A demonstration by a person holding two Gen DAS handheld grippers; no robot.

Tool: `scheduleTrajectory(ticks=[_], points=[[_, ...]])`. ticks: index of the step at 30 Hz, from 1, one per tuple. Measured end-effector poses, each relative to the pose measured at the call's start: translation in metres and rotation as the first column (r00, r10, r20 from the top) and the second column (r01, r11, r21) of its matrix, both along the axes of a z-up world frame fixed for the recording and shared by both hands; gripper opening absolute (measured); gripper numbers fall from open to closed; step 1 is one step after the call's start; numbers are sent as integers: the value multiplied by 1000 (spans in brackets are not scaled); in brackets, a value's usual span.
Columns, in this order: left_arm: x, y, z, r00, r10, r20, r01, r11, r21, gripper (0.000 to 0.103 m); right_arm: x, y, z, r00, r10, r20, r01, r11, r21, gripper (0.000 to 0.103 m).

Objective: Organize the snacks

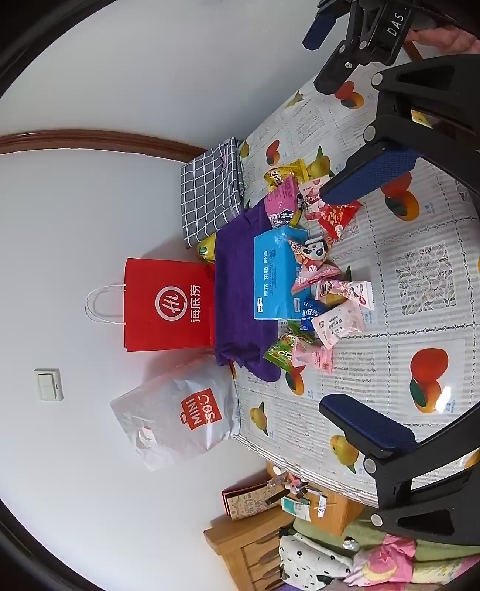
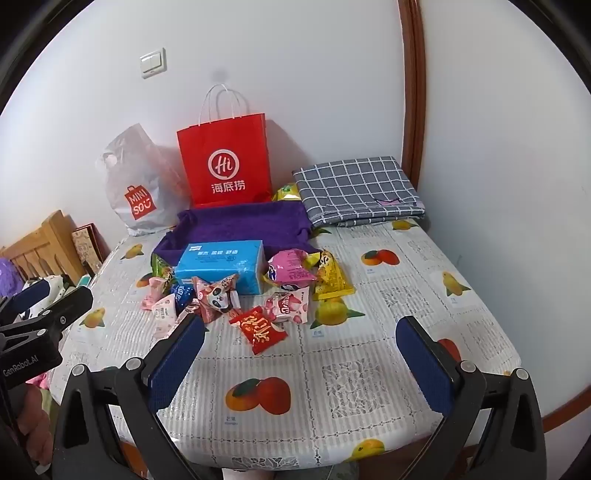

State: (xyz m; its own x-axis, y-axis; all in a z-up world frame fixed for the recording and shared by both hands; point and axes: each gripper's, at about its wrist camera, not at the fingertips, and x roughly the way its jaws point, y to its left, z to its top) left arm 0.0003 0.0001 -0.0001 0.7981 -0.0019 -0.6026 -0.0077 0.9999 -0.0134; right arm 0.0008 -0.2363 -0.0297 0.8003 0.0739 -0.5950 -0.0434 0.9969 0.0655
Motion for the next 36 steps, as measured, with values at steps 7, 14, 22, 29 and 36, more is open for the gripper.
scheduleTrajectory(ticks=[7,14,22,29,36], points=[[-4,-1,1,1000,-5,3,5,1000,-4,103,-3,-3,1,1000,-12,-3,12,1000,8,102],[-9,-4,2,1000,-11,9,11,1000,3,102,-3,-2,0,1000,-13,-26,13,1000,-3,102],[-7,-8,6,1000,-6,16,6,1000,4,102,-6,4,4,1000,1,-3,-1,1000,-7,101],[-7,-2,8,1000,1,17,-1,1000,-2,102,-7,7,11,1000,6,13,-6,1000,-7,101],[-7,2,10,1000,8,21,-8,1000,-2,102,-7,8,11,1000,8,14,-8,1000,-13,101]])
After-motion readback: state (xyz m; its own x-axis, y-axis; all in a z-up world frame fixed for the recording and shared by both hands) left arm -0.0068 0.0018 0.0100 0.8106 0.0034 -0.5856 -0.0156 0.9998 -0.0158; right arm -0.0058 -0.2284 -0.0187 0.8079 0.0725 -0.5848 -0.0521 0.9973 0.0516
